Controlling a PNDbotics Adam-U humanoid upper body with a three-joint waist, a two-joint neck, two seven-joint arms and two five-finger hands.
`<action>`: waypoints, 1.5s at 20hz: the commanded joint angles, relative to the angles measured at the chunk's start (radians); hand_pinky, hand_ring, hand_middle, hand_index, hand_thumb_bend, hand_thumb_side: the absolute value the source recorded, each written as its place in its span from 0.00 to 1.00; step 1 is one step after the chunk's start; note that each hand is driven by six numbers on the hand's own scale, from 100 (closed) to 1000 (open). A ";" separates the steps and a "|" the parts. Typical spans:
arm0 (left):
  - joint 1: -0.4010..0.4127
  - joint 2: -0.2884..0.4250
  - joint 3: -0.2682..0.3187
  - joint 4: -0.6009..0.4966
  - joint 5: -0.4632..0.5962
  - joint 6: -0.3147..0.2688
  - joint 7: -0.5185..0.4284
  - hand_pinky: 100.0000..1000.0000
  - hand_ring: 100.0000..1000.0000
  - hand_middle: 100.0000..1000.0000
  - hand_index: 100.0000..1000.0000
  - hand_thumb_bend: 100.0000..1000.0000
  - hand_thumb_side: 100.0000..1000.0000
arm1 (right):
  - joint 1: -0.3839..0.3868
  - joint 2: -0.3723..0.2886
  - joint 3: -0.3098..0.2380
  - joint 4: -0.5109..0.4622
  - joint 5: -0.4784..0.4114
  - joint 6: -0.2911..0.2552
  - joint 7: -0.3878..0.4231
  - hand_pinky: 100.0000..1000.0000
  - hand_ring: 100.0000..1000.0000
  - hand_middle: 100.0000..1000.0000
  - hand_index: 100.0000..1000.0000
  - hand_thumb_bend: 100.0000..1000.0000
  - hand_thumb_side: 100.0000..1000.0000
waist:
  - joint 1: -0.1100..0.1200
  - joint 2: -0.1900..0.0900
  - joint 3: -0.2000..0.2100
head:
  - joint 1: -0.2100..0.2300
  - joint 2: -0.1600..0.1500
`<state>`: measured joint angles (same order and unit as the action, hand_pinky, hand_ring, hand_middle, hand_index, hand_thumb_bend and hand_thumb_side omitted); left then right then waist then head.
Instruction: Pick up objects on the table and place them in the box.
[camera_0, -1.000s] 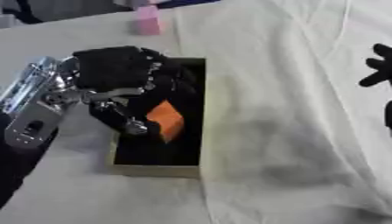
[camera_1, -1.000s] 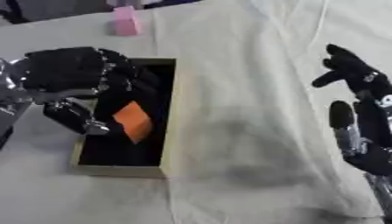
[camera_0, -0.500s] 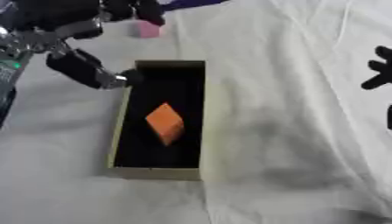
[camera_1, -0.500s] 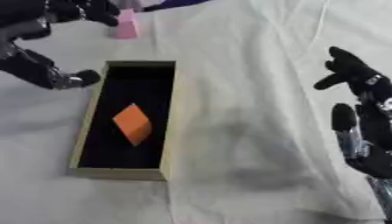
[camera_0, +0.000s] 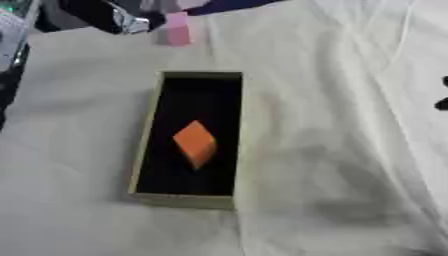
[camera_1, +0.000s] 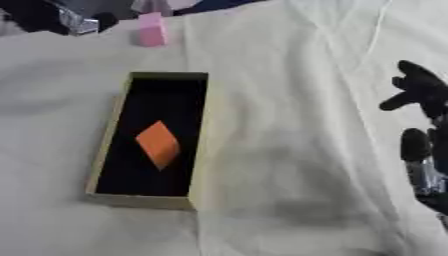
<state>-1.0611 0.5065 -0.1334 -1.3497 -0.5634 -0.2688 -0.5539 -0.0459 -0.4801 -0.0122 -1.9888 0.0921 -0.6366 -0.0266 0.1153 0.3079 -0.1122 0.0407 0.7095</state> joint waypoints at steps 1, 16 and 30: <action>-0.035 -0.012 0.037 0.068 -0.033 0.035 0.007 0.74 0.84 0.81 0.91 0.27 0.27 | -0.013 -0.025 -0.005 -0.011 -0.011 -0.005 0.002 0.88 0.95 0.54 0.88 0.00 0.61 | -0.007 -0.014 -0.006 | 0.030 -0.017; -0.143 -0.084 0.105 0.442 -0.179 -0.032 0.081 0.75 0.88 0.83 0.93 0.40 0.28 | -0.053 -0.030 0.005 -0.011 -0.021 -0.005 0.023 0.88 0.96 0.53 0.88 0.00 0.61 | 0.014 0.024 -0.074 | 0.109 -0.068; -0.213 -0.041 0.171 0.630 -0.386 -0.024 0.230 0.81 0.95 0.87 0.94 0.50 0.18 | -0.076 -0.033 0.019 -0.011 -0.001 -0.006 0.040 0.89 0.96 0.52 0.88 0.00 0.62 | 0.055 0.062 -0.144 | 0.094 -0.131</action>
<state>-1.2457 0.4245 0.0239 -0.7158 -0.9309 -0.2920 -0.3375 -0.1150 -0.4891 0.0071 -1.9888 0.0854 -0.6412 0.0097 0.1797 0.3895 -0.2578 0.1358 0.5939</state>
